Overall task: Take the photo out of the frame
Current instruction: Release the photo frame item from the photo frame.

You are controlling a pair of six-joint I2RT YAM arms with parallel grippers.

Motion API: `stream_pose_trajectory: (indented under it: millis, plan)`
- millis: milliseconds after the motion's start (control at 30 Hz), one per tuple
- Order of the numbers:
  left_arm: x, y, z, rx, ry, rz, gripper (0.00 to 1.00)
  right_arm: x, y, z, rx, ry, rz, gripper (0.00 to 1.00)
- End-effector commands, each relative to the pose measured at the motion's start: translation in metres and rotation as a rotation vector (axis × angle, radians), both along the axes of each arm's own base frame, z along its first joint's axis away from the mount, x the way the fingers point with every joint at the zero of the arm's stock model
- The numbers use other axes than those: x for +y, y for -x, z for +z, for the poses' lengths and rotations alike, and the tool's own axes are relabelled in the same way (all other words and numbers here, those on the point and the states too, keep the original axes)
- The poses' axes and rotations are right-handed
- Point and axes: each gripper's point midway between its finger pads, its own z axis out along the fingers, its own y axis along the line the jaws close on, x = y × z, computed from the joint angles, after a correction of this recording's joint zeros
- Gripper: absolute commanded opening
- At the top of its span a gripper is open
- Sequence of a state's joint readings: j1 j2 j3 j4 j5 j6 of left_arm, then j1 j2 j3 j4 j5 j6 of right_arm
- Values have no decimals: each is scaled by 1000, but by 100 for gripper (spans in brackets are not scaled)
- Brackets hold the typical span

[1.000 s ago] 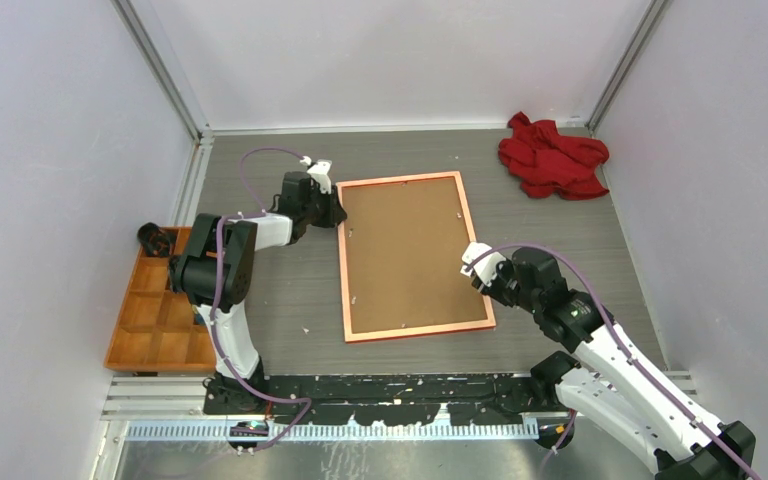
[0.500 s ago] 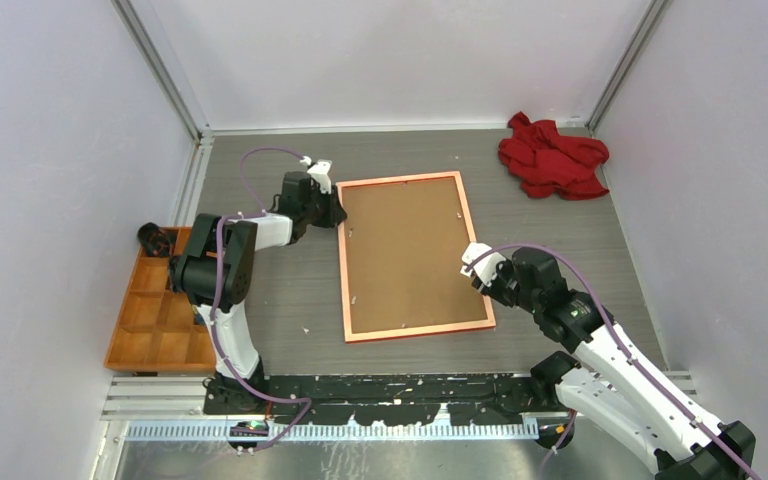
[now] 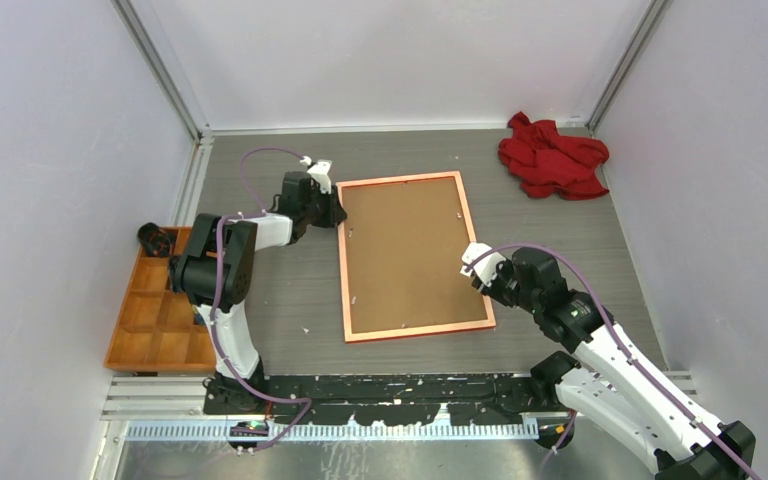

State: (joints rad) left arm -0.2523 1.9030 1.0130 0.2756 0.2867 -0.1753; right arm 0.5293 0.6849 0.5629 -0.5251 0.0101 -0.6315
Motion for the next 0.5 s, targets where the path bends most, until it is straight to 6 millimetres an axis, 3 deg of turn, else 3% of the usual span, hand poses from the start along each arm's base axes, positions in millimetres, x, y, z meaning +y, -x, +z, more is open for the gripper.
stream_pose_trajectory:
  millis: [0, 467]
  plan:
    - [-10, 16, -5, 33, -22, -78, 0, -4, -10, 7, -58, 23, -16, 1]
    - [-10, 15, -5, 31, -22, -78, 0, -4, -8, 2, -61, 46, 16, 1]
